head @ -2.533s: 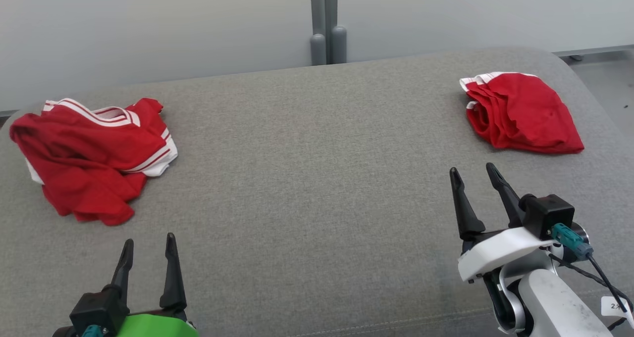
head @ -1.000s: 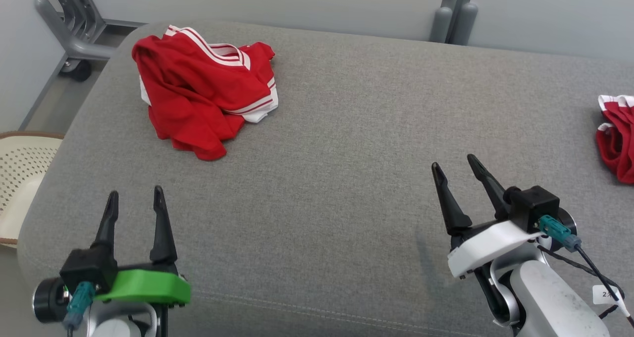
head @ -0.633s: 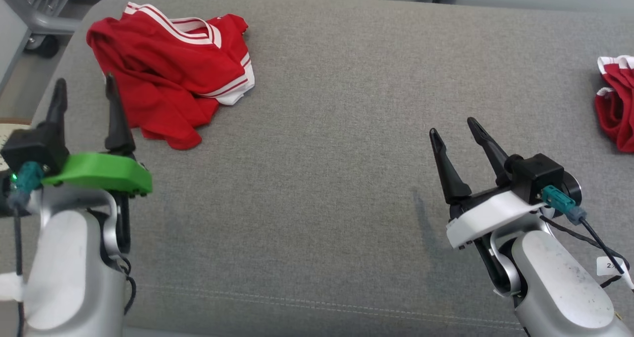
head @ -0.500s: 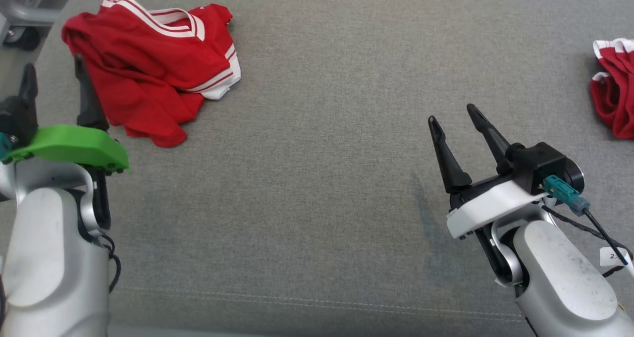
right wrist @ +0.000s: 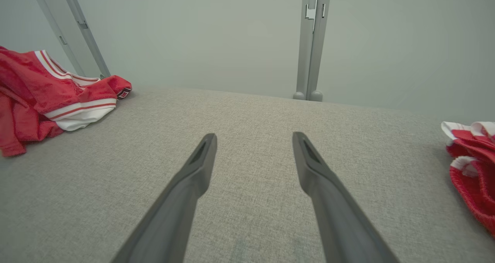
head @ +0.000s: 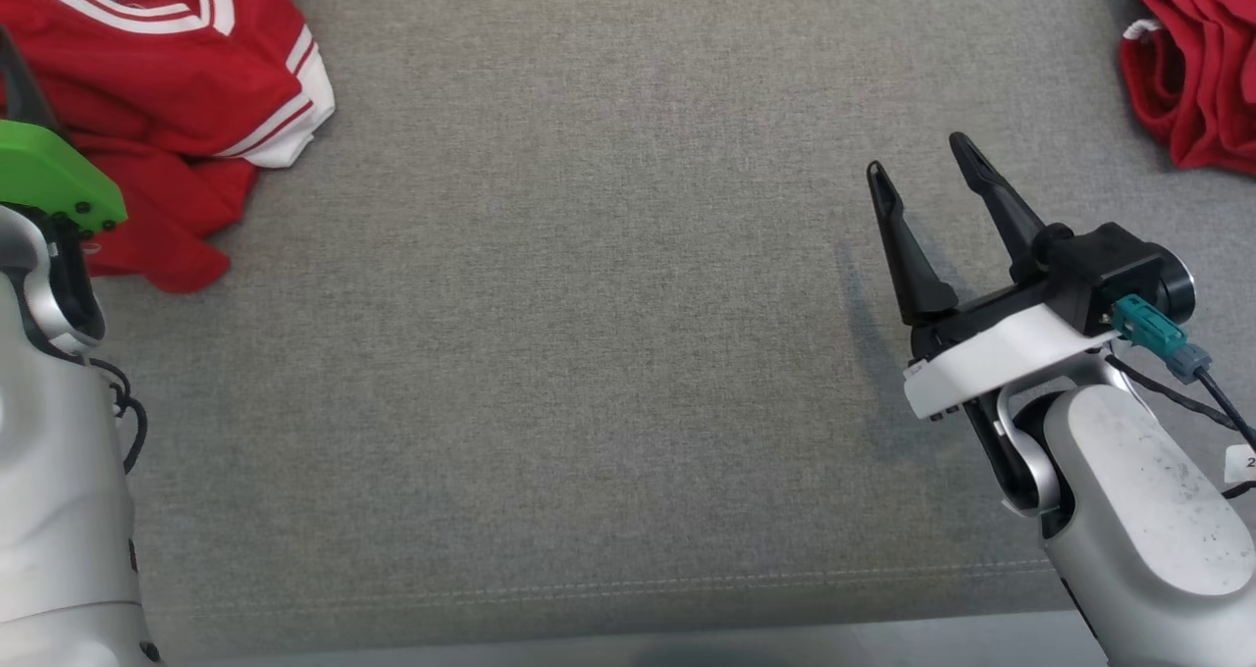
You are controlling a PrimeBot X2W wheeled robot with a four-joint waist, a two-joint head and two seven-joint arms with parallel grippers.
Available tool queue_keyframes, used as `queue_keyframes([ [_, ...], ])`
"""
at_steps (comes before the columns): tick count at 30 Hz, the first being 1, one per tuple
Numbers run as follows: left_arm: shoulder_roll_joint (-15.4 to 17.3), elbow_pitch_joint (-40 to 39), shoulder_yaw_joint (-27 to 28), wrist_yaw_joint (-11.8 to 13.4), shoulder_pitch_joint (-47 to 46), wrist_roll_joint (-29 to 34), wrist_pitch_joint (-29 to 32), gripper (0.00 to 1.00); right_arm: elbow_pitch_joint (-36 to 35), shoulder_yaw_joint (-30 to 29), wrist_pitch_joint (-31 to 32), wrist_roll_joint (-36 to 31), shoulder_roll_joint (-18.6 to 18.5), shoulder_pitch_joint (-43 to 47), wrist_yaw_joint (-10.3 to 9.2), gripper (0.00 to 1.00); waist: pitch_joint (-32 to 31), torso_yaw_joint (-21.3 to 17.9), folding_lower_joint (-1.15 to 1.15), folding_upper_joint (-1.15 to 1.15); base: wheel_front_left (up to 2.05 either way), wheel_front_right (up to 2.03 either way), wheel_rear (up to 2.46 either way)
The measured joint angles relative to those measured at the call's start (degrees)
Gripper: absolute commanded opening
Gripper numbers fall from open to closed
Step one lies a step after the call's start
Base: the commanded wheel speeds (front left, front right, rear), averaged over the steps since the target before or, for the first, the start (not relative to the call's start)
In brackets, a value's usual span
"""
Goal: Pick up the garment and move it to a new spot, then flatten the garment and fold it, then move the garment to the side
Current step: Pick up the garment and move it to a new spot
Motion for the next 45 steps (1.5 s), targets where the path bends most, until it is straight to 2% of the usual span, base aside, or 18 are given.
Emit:
queue_keyframes([
  [4,0.9,4.8,4.4,0.0,-2.7,2.9,0.4,1.00,-0.4,-0.4,0.0,-0.3,-0.3,-1.0,0.00,1.00,2.7,-2.2,0.00,0.00,0.00,0.00,0.00],
  [12,-0.4,10.9,5.2,0.0,-5.7,5.4,-0.5,1.00,-0.2,-1.2,-0.1,-0.3,-0.6,-1.2,-0.01,1.00,5.5,-4.2,0.00,0.00,0.00,0.00,0.00],
  [13,-0.5,11.6,5.2,0.0,-5.8,5.4,-0.8,0.97,-0.2,-1.2,-0.2,-0.3,-0.6,-1.2,-0.01,1.00,5.6,-4.2,0.00,0.00,0.00,0.00,0.00],
  [14,-0.8,12.3,5.2,0.0,-6.0,5.6,-1.3,0.64,0.1,-1.2,-0.5,-0.3,-0.6,-1.2,-0.01,1.00,5.6,-4.2,0.00,0.00,0.00,0.00,0.00],
  [16,-1.5,13.6,4.9,0.0,-6.2,6.0,-2.4,0.25,0.7,-1.2,-0.6,-0.3,-0.6,-1.2,-0.01,1.00,5.4,-4.1,0.00,0.00,0.00,0.00,0.00],
  [17,-1.8,14.2,4.6,0.0,-6.2,6.1,-2.9,0.00,0.9,-1.2,-0.7,-0.2,-0.6,-1.2,-0.01,1.00,5.1,-4.0,0.00,0.00,0.00,0.00,0.00],
  [28,-2.5,15.8,1.7,-0.6,-7.5,6.4,-12.9,0.00,3.9,-1.3,-2.0,0.2,0.4,-1.2,0.01,1.00,1.2,-2.8,0.00,0.00,0.00,0.00,0.00],
  [36,-2.9,14.1,-2.0,-4.6,-7.6,7.2,-14.0,0.00,6.5,-0.8,-2.6,1.2,2.4,-0.1,0.53,1.00,-3.4,-2.4,0.00,0.00,0.00,0.00,0.00],
  [41,-4.5,11.1,-5.4,-7.9,-8.5,7.3,-14.0,0.00,8.0,-0.8,-3.0,1.7,3.4,0.9,0.53,1.00,-6.7,-2.9,0.00,0.00,0.00,0.00,0.00],
  [42,-4.5,11.1,-5.4,-7.9,-8.5,7.3,-14.0,0.00,8.0,-0.8,-3.0,1.7,3.4,0.9,0.53,1.00,-6.7,-2.9,0.00,0.00,0.00,0.00,0.00],
  [45,-5.6,10.1,-7.9,-10.4,-8.7,6.7,-14.0,0.00,9.1,-0.6,-3.1,1.9,4.0,2.1,0.53,1.00,-9.2,-3.9,0.00,0.00,0.00,0.00,0.00],
])
